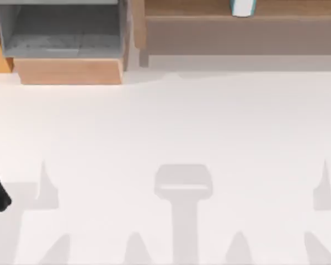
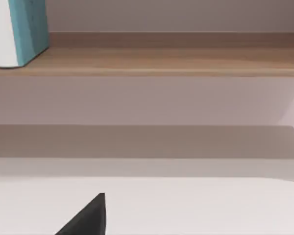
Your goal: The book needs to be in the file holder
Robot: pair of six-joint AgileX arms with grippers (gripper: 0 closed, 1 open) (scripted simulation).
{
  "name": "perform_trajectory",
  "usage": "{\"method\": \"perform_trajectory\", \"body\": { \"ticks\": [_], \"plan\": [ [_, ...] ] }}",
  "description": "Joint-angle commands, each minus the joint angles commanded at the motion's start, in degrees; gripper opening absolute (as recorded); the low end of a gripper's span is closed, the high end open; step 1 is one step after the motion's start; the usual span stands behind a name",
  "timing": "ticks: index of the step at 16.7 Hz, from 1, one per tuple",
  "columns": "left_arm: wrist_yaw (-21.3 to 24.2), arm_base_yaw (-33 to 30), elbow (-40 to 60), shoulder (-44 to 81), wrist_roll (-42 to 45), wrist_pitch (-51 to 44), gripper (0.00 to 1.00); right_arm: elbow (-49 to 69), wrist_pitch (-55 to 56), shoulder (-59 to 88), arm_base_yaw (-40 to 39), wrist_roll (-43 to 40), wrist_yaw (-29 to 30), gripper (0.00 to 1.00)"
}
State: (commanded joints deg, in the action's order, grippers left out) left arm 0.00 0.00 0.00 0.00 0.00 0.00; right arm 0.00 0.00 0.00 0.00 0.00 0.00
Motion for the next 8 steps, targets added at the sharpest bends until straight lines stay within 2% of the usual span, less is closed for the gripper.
{"method": "perform_trajectory", "body": {
  "ticks": [4, 8],
  "plan": [
    [-0.57, -0.84, 1.53, 1.48, -0.06, 0.53, 1.0, 0.0, 0.0, 0.0, 0.0, 0.0, 0.0, 1.0],
    [-4.02, -5.33, 10.33, 10.95, -0.13, 3.26, 1.0, 0.0, 0.0, 0.0, 0.0, 0.0, 0.0, 1.0]
  ]
}}
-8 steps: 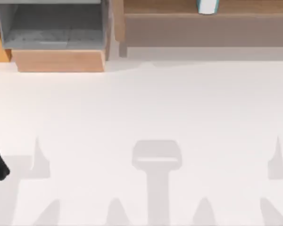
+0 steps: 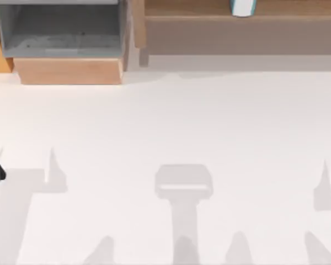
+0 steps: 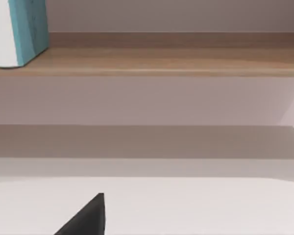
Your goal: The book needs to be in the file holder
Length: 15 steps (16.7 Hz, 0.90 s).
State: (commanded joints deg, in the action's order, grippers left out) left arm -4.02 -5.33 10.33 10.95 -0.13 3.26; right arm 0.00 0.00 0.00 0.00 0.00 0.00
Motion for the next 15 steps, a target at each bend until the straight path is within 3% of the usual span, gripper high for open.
{"method": "perform_trajectory", "body": {
  "ticks": [6, 15],
  "plan": [
    [-9.77, -11.11, 24.07, 28.34, 0.21, 6.46, 1.0, 0.0, 0.0, 0.0, 0.0, 0.0, 0.0, 1.0],
    [-27.69, -30.61, 69.88, 85.33, 0.51, 16.66, 1.0, 0.0, 0.0, 0.0, 0.0, 0.0, 0.0, 1.0]
  ]
}}
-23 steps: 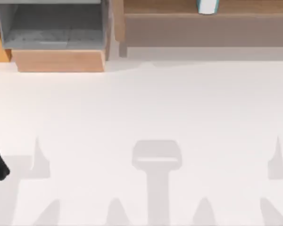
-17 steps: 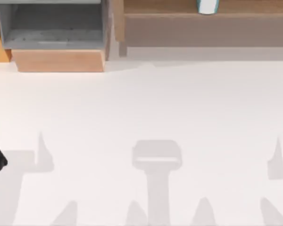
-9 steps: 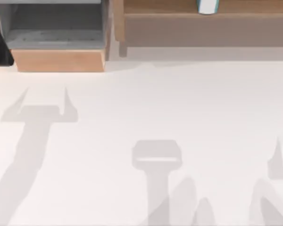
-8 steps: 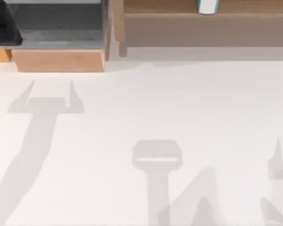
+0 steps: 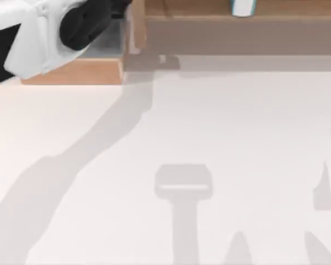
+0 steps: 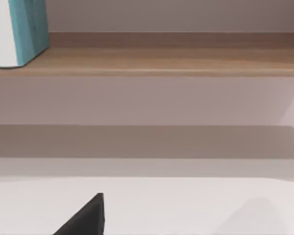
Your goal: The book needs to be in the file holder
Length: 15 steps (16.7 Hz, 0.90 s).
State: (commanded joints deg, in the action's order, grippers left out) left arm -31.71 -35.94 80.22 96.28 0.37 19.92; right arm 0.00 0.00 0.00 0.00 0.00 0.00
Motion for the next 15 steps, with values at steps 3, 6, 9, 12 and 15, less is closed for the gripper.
{"method": "perform_trajectory", "body": {
  "ticks": [3, 6, 9, 12, 15],
  "plan": [
    [-5.2, -5.18, 14.13, 17.87, 0.13, 2.64, 1.0, 0.0, 0.0, 0.0, 0.0, 0.0, 0.0, 1.0],
    [-9.43, -8.97, 25.94, 32.72, 0.26, 4.67, 1.0, 0.0, 0.0, 0.0, 0.0, 0.0, 0.0, 1.0],
    [-12.46, -11.38, 34.63, 43.18, 0.33, 6.04, 1.0, 0.0, 0.0, 0.0, 0.0, 0.0, 0.0, 1.0],
    [-13.97, -12.45, 38.99, 48.07, 0.33, 6.69, 1.0, 0.0, 0.0, 0.0, 0.0, 0.0, 0.0, 1.0],
    [-14.12, -12.55, 39.41, 48.53, 0.33, 6.75, 1.0, 0.0, 0.0, 0.0, 0.0, 0.0, 0.0, 1.0]
  ]
}}
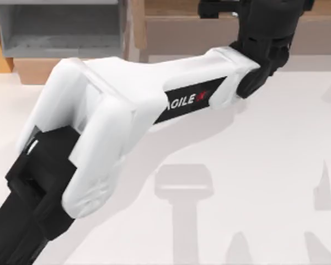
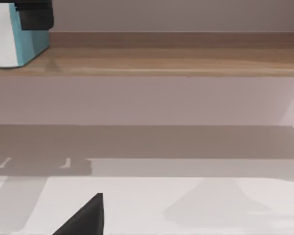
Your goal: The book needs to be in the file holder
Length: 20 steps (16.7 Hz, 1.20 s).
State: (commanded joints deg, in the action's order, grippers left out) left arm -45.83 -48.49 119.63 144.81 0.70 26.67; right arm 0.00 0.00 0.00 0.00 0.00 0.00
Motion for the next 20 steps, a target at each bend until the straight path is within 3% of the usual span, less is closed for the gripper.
{"method": "perform_trajectory", "body": {
  "ticks": [16, 20],
  "plan": [
    [1.47, 1.44, 8.35, 4.39, -0.14, -4.08, 1.0, 0.0, 0.0, 0.0, 0.0, 0.0, 0.0, 1.0],
    [1.47, 1.44, 8.35, 4.39, -0.14, -4.08, 0.7, 0.0, 0.0, 0.0, 0.0, 0.0, 0.0, 1.0]
  ]
}}
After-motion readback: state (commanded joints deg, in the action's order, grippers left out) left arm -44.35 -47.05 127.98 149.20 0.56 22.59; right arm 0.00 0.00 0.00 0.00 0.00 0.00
